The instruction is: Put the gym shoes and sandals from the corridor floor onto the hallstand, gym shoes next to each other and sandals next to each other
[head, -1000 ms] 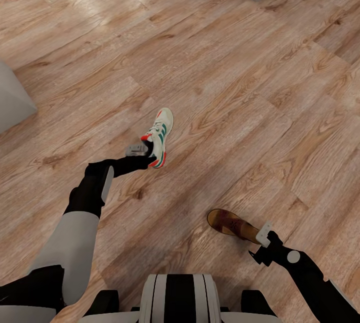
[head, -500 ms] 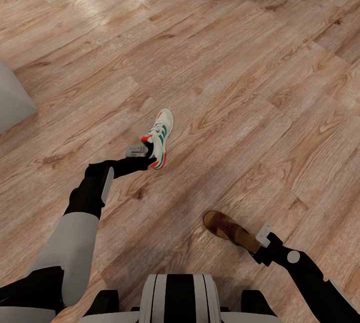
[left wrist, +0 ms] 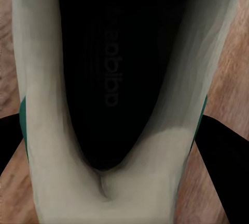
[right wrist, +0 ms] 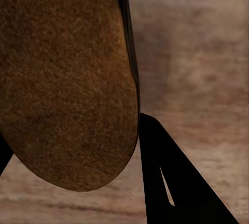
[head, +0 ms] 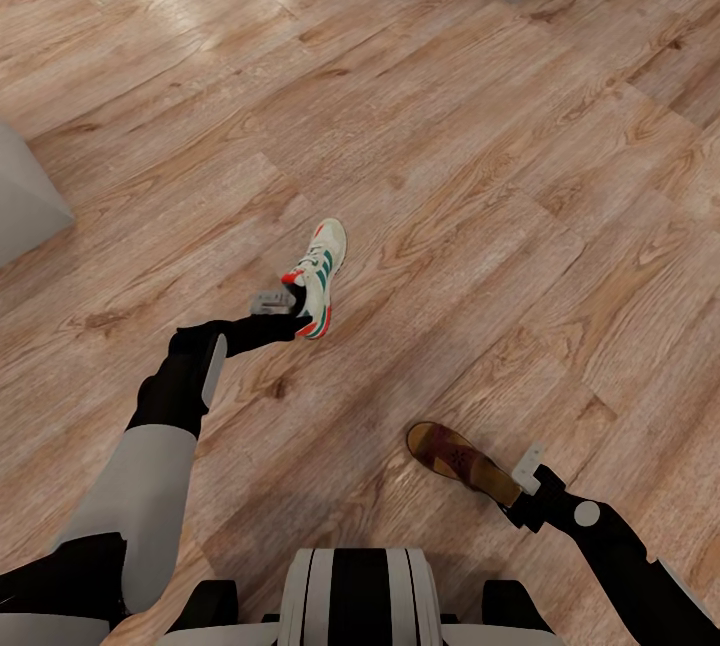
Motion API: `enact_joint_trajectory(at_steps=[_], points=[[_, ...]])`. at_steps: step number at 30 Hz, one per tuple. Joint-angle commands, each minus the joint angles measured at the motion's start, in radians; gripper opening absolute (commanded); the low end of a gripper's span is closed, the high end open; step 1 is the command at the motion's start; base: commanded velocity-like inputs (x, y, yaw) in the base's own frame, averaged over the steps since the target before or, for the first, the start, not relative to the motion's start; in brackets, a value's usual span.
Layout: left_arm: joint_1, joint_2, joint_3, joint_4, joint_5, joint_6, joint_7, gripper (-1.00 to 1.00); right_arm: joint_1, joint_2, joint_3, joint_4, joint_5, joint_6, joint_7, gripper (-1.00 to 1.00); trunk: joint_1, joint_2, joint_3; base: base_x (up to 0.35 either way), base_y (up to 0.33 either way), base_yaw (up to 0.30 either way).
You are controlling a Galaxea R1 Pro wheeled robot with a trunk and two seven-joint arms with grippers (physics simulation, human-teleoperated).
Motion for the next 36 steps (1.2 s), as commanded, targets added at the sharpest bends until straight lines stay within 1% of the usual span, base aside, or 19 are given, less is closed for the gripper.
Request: enact_joint_trajectory(at_steps=[1, 12, 21, 23, 26, 27, 29, 30, 31, 32, 34, 35, 36], points=[[-0.001, -0.001, 0.005, -0.001, -0.010, 0.004, -0.010, -1.00, 0.000, -0.001, 0.002, -0.002, 0.003, 0.008, 0.001, -1.00, -0.001, 0.000, 0.003, 0.000, 0.000, 0.000], [0.000, 0.003, 0.005, 0.000, -0.010, 0.004, -0.010, -1.00, 0.000, -0.001, 0.002, -0.004, 0.003, 0.007, 0.000, -1.00, -0.006, 0.003, 0.046, 0.000, 0.000, 0.000], [0.004, 0.013, 0.009, 0.002, -0.018, -0.001, -0.008, -1.00, 0.000, -0.001, -0.001, -0.066, -0.003, 0.005, -0.001, -1.00, -0.010, 0.005, 0.081, 0.000, 0.000, 0.000], [0.004, 0.016, 0.009, 0.003, -0.020, -0.003, -0.007, -1.00, 0.000, -0.001, -0.007, -0.075, -0.004, 0.004, -0.001, -1.00, -0.010, 0.005, 0.088, 0.000, 0.000, 0.000], [0.007, 0.026, 0.010, 0.009, -0.023, -0.007, -0.004, -1.00, 0.000, 0.002, -0.038, -0.092, -0.008, 0.003, -0.001, -1.00, -0.012, 0.006, 0.100, 0.000, 0.000, 0.000], [0.012, 0.037, 0.009, 0.012, -0.024, -0.008, -0.002, -1.00, 0.000, 0.005, -0.066, -0.102, -0.015, 0.003, -0.001, -1.00, -0.012, 0.006, 0.104, 0.000, 0.000, 0.000], [0.023, 0.050, 0.009, 0.015, -0.025, -0.009, 0.001, -1.00, 0.000, 0.009, -0.097, -0.114, -0.030, 0.003, 0.000, -1.00, -0.013, 0.007, 0.112, 0.000, 0.000, 0.000], [0.037, 0.062, 0.008, 0.017, -0.025, -0.010, 0.003, -1.00, 0.000, 0.017, -0.124, -0.125, -0.053, 0.003, 0.000, -1.00, -0.014, 0.007, 0.115, 0.000, 0.000, 0.000], [0.045, 0.068, 0.008, 0.017, -0.025, -0.011, 0.004, -1.00, 0.000, 0.023, -0.136, -0.130, -0.068, 0.003, 0.000, -1.00, -0.014, 0.007, 0.119, 0.000, 0.000, 0.000], [0.061, 0.078, 0.009, 0.018, -0.025, -0.012, 0.006, -1.00, 0.000, 0.035, -0.154, -0.137, -0.103, 0.004, 0.000, -1.00, -0.015, 0.007, 0.123, 0.000, 0.000, 0.000], [0.076, 0.086, 0.010, 0.019, -0.025, -0.016, 0.006, -1.00, 0.000, 0.045, -0.165, -0.141, -0.143, 0.003, -0.001, -1.00, -0.015, 0.008, 0.131, 0.000, 0.000, 0.000], [0.090, 0.095, 0.011, 0.019, -0.025, -0.026, 0.008, -1.00, 0.000, 0.052, -0.173, -0.144, -0.185, 0.003, -0.001, -1.00, -0.016, 0.008, 0.135, 0.000, 0.000, 0.000], [0.097, 0.100, 0.011, 0.019, -0.025, -0.033, 0.009, -1.00, 0.000, 0.054, -0.176, -0.145, -0.206, 0.003, -0.001, -1.00, -0.016, 0.008, 0.139, 0.000, 0.000, 0.000]])
